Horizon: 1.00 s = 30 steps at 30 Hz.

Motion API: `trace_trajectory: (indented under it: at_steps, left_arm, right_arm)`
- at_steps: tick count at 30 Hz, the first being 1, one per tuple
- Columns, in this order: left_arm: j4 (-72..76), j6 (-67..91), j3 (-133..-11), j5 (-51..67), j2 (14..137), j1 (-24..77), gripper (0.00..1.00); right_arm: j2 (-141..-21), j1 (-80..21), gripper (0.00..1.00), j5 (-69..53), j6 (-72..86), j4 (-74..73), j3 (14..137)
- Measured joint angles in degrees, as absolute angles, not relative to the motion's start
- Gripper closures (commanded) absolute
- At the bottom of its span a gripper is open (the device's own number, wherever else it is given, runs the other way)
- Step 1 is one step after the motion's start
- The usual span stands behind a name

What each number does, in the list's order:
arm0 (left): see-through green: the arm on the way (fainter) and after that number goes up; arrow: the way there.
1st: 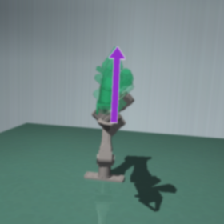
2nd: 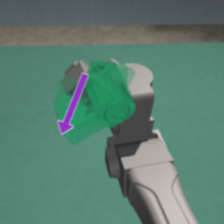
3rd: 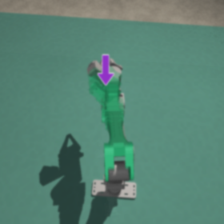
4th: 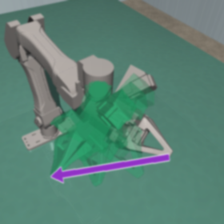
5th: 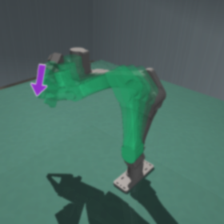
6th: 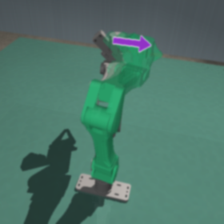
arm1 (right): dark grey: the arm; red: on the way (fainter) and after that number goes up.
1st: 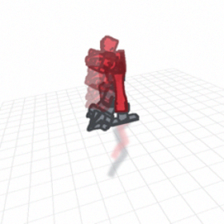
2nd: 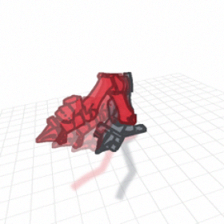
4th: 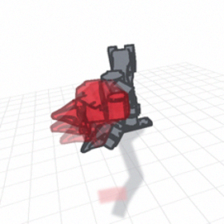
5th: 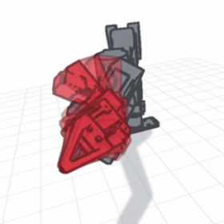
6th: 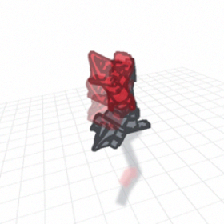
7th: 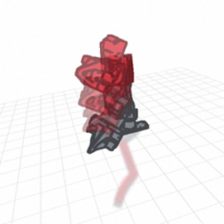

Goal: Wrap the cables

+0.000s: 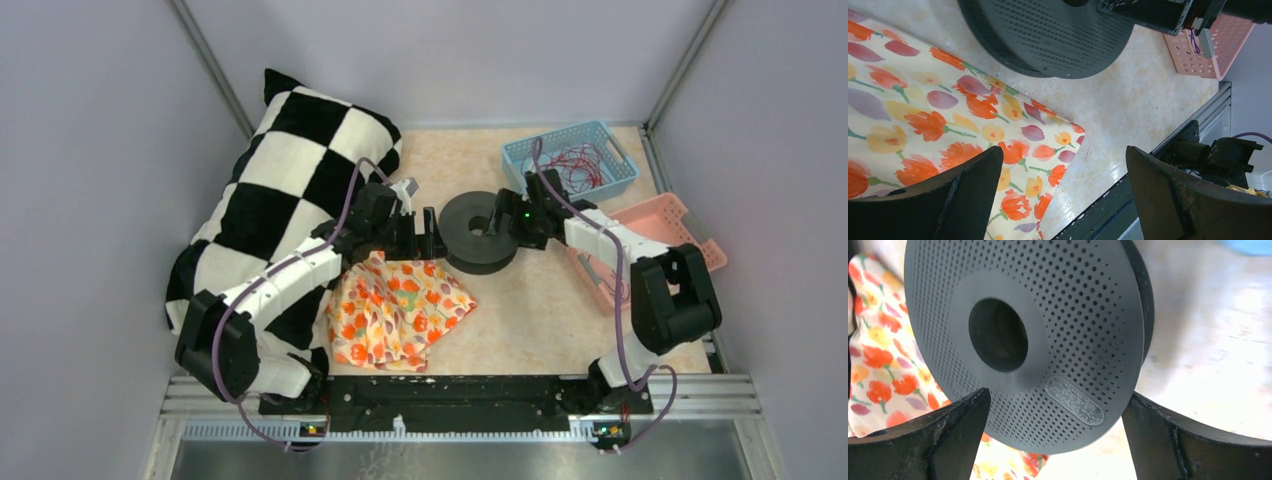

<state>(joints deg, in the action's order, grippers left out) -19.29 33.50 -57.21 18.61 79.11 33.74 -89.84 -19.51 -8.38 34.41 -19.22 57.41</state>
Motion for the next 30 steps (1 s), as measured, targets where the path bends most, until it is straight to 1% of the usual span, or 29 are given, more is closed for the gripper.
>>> trace_trajectory:
  at_steps: [5,9,12,15,17,20,22,24,30]
  left_arm:
    - [-19.25,33.52,-57.01,18.63,78.46,33.76,0.01]
    - [-19.20,33.52,-56.25,18.85,77.38,33.74,0.01]
    - [-19.07,33.36,-55.61,19.14,76.79,33.74,0.01]
    - [-18.92,33.21,-55.59,19.55,76.79,33.74,0.01]
    - [-18.61,33.08,-55.59,20.03,76.79,33.74,0.01]
    - [-17.93,33.04,-55.59,20.58,76.79,33.74,0.01]
    - [-17.58,32.84,-55.59,20.95,76.79,33.76,0.01]
    - [-17.50,32.64,-55.59,21.21,76.90,33.74,0.01]
    - [-17.63,31.29,-55.59,21.15,77.14,33.74,0.01]
  right_arm:
    - [-93.76,-25.65,0.01,-7.66,34.35,-21.98,64.40]
    - [-92.29,-24.99,0.01,-3.64,31.88,-26.04,67.66]
    - [-87.81,-21.41,0.01,1.04,29.12,-31.38,67.66]
    - [-80.55,-17.23,0.01,7.49,26.72,-36.36,67.66]
    - [-75.24,-13.37,0.01,9.28,25.91,-37.91,67.48]
    - [-67.31,-0.58,0.01,9.17,25.63,-37.67,65.84]
    - [-64.40,8.05,0.01,9.04,26.00,-37.58,63.59]
    - [-63.96,12.25,0.01,9.10,26.28,-38.02,60.86]
    - [-72.53,12.23,0.01,8.58,26.15,-39.27,55.75]
